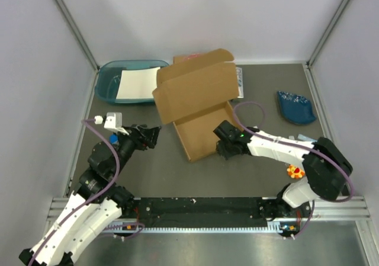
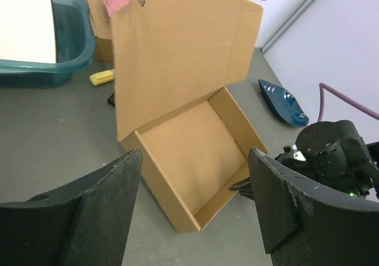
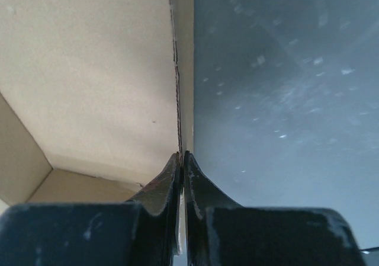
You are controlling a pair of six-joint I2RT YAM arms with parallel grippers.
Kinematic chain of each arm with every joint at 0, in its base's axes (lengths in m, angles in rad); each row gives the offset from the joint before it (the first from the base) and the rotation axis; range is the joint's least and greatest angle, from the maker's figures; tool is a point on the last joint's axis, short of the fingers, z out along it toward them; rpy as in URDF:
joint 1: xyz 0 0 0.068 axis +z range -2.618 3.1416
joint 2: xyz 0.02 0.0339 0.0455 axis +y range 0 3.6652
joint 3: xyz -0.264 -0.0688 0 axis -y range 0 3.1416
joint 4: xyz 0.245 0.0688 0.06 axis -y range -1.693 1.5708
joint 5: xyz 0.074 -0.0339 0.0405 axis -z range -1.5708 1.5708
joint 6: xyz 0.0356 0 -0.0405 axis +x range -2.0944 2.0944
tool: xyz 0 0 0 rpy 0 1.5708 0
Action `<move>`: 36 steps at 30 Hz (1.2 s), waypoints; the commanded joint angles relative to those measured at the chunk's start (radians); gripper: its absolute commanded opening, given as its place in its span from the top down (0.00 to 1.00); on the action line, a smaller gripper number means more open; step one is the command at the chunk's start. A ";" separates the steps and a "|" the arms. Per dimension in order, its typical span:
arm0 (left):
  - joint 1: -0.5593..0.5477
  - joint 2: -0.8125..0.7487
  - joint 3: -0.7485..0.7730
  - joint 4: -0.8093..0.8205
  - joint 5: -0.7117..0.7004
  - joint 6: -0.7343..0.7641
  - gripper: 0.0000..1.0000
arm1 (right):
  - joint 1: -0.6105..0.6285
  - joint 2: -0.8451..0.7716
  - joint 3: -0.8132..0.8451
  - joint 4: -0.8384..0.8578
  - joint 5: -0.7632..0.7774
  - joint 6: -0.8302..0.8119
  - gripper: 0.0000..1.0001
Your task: Fold the paper box
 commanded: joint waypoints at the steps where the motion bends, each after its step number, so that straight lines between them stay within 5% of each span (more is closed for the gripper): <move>1: 0.003 -0.042 -0.015 -0.007 -0.057 0.015 0.22 | 0.070 0.114 0.142 0.058 0.038 0.184 1.00; 7: 0.003 -0.068 -0.009 -0.027 -0.067 0.058 0.20 | 0.136 0.217 0.276 0.055 0.050 0.219 1.00; 9: 0.003 -0.044 -0.003 -0.029 -0.041 0.069 0.20 | 0.144 0.237 0.297 0.055 0.054 0.213 0.87; 10: 0.003 -0.032 0.003 -0.034 -0.033 0.071 0.20 | 0.146 0.242 0.300 0.055 0.054 0.205 0.71; 13: 0.003 0.011 0.011 -0.052 -0.019 0.058 0.20 | 0.149 0.239 0.302 0.055 0.061 0.158 0.45; 17: 0.003 0.015 -0.007 -0.032 -0.017 0.051 0.20 | 0.164 0.196 0.290 0.045 0.074 0.050 0.30; 23: 0.003 0.010 0.028 -0.037 -0.040 0.078 0.19 | 0.182 0.015 0.276 -0.028 0.097 -0.357 0.23; 24: 0.003 0.013 0.045 -0.040 -0.042 0.083 0.19 | 0.182 -0.012 0.277 -0.026 0.114 -0.525 0.23; 27: 0.003 0.028 0.072 -0.047 -0.053 0.097 0.19 | 0.183 -0.149 0.294 -0.029 0.258 -0.890 0.22; 29: 0.003 0.036 0.077 -0.046 -0.051 0.101 0.19 | 0.164 -0.250 0.279 -0.034 0.416 -1.005 0.10; 32: 0.005 0.044 0.066 -0.037 -0.044 0.085 0.20 | -0.050 -0.301 0.245 -0.006 0.415 -1.073 0.05; 34: 0.003 0.036 0.039 -0.020 -0.031 0.068 0.20 | -0.285 -0.274 0.228 0.049 0.228 -1.129 0.04; 36: 0.003 0.021 0.010 -0.012 -0.025 0.055 0.20 | -0.372 -0.182 0.210 0.202 0.125 -1.213 0.05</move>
